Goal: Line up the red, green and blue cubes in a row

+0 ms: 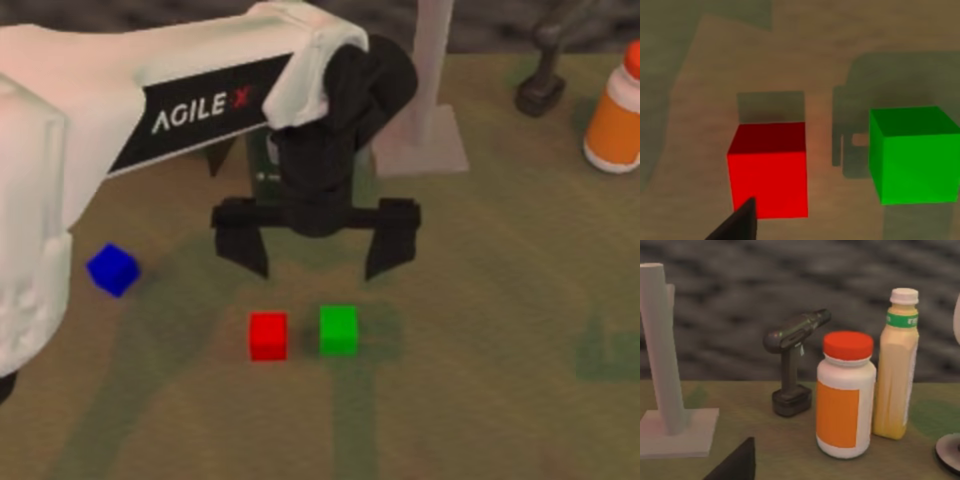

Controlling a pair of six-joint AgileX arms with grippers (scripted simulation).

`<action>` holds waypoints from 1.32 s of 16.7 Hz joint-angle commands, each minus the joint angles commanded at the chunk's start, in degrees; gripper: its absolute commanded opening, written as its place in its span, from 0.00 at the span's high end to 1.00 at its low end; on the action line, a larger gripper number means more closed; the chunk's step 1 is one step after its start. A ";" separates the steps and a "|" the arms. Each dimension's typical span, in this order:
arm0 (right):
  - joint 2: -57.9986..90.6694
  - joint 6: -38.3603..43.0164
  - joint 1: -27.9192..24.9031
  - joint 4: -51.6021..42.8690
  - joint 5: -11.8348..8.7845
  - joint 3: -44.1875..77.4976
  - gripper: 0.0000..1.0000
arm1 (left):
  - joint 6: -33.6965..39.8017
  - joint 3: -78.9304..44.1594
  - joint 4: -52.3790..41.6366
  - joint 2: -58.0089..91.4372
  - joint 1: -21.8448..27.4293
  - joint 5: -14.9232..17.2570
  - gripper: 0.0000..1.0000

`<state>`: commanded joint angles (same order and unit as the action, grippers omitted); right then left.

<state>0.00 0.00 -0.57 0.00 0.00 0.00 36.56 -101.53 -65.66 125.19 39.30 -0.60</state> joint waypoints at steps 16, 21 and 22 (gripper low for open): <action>0.00 0.00 0.00 0.00 0.00 0.00 0.00 | -62.07 12.15 6.01 -5.21 -31.08 0.70 0.00; 0.00 0.00 0.00 0.00 0.00 0.00 0.00 | -62.96 12.18 6.12 -5.17 -31.48 0.67 0.00; 0.00 0.00 0.00 0.00 0.00 0.00 0.00 | -62.95 12.26 6.31 -5.09 -31.50 0.68 0.00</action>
<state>0.00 0.00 -0.57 0.00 0.00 0.00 -26.38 -89.27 -59.35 120.10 7.81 0.08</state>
